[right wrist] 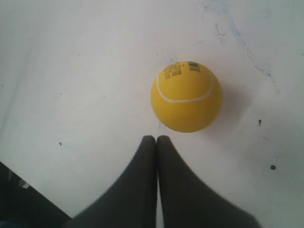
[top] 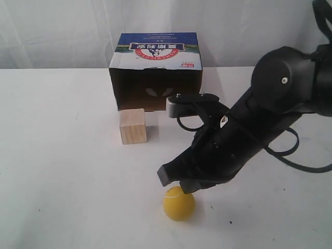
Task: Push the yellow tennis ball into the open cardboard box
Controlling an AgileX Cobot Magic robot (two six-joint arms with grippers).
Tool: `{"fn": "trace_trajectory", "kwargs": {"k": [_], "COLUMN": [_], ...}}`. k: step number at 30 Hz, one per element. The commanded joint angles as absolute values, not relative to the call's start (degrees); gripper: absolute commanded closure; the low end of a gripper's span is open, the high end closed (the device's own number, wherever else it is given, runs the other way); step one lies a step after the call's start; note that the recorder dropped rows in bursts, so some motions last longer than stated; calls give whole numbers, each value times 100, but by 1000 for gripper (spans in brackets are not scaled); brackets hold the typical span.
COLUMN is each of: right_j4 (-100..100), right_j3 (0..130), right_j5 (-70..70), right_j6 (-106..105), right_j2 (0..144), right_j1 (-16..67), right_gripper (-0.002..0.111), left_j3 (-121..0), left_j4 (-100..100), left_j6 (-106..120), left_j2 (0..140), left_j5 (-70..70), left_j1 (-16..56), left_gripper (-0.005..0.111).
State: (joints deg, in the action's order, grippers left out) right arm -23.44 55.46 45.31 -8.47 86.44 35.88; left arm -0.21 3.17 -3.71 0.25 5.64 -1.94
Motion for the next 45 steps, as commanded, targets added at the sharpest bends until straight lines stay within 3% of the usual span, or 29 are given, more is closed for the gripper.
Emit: {"fn": "trace_trajectory", "kwargs": {"k": [1, 19, 45], "right_j4": [-2408, -2644, -2715], "right_j3": [5485, 4784, 4784], "right_j5": [4558, 3118, 2792], "right_j6": [-925, -876, -876], "right_j2": [8638, 8685, 9266], "right_j1": [3818, 4112, 4112], "right_gripper": [108, 108, 108], "left_j3": [0, 0, 0], "left_j4": [338, 338, 338], "left_j6": [-360, -360, -360], "left_j2": [0, 0, 0], "left_j5": [518, 518, 518], "left_j1": [-156, -156, -156], "left_gripper": [107, 107, 107]}}
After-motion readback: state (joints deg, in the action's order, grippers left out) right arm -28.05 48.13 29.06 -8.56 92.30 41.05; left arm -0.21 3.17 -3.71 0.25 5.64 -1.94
